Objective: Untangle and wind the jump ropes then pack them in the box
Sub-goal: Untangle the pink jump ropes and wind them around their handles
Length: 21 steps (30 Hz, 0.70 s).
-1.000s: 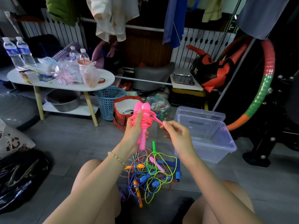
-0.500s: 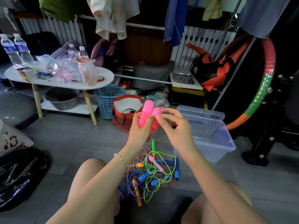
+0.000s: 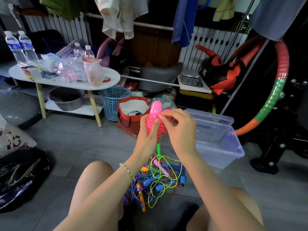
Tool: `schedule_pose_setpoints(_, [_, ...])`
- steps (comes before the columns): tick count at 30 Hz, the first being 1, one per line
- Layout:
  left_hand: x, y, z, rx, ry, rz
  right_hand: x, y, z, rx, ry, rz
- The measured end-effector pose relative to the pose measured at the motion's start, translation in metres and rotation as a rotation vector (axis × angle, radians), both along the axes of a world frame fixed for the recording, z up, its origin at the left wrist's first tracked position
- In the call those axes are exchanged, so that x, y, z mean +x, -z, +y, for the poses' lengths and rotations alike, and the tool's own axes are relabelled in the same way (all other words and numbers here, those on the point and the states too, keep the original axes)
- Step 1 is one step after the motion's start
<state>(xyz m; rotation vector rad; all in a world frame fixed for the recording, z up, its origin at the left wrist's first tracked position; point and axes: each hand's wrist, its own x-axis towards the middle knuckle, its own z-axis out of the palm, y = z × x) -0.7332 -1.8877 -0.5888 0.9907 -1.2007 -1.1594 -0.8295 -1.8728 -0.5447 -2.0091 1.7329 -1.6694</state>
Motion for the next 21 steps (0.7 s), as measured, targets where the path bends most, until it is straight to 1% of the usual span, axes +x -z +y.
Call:
schedule_pose_setpoints(4, [0.01, -0.007, 0.001, -0.046, 0.072, -0.101, -0.01, 0.003, 0.003, 0.04, -0.067, 0.145])
schedule_pose_setpoints(9, [0.017, -0.002, -0.003, -0.073, 0.108, -0.2, -0.018, 0.004, 0.008, 0.193, -0.136, 0.371])
schedule_pose_setpoints(13, [0.018, 0.003, -0.003, -0.078, 0.15, -0.233, -0.018, 0.003, 0.009, 0.258, -0.112, 0.385])
schedule_pose_setpoints(17, [0.022, 0.008, -0.004, -0.097, 0.196, -0.318, -0.017, 0.004, 0.008, 0.321, -0.111, 0.399])
schedule_pose_setpoints(21, [0.03, 0.01, -0.007, -0.135, 0.219, -0.376, -0.016, 0.009, 0.005, 0.384, -0.181, 0.269])
